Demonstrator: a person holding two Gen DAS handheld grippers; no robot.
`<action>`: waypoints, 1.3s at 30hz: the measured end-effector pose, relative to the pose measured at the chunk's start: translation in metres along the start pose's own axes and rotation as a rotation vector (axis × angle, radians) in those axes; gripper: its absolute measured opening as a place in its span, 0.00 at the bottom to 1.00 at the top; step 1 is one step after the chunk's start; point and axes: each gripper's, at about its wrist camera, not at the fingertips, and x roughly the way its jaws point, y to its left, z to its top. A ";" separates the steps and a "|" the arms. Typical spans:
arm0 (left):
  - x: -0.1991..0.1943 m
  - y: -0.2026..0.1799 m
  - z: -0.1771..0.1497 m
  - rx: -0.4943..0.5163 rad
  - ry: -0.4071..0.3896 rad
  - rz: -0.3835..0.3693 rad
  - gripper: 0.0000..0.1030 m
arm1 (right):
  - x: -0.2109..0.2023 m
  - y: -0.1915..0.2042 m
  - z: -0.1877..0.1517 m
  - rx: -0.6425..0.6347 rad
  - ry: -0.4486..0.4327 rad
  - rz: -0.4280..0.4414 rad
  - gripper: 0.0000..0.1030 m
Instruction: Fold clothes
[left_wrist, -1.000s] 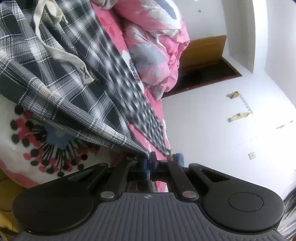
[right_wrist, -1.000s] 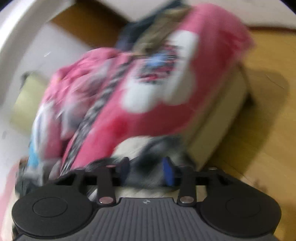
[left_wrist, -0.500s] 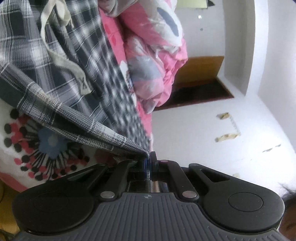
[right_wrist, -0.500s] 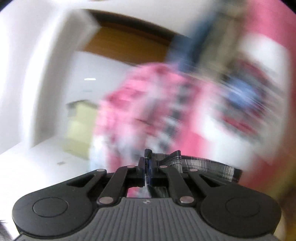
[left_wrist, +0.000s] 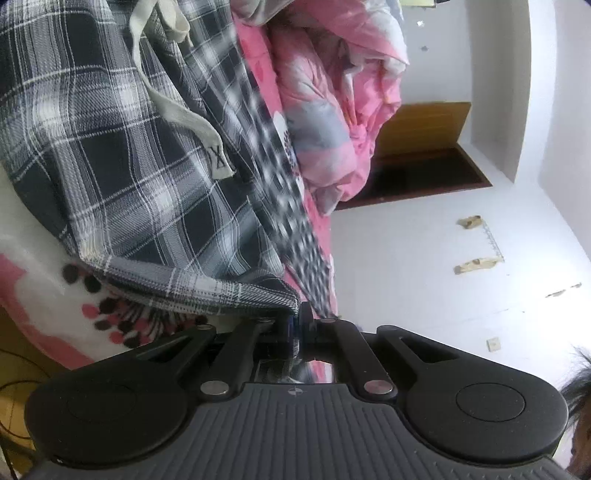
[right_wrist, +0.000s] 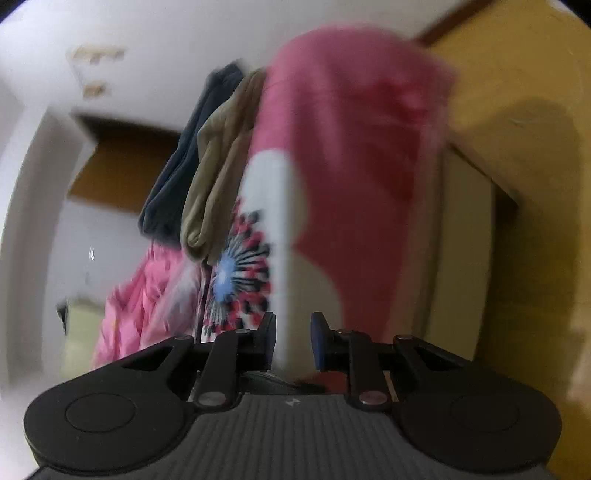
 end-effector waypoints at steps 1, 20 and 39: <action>0.000 -0.001 0.000 0.005 -0.001 0.001 0.00 | -0.005 0.002 -0.004 -0.007 0.004 0.005 0.22; -0.009 0.008 0.002 0.032 0.014 -0.040 0.00 | 0.137 0.173 -0.062 -0.283 0.661 -0.357 0.40; -0.010 0.012 0.003 0.030 0.060 -0.032 0.00 | -0.077 0.006 -0.105 0.279 0.203 0.062 0.05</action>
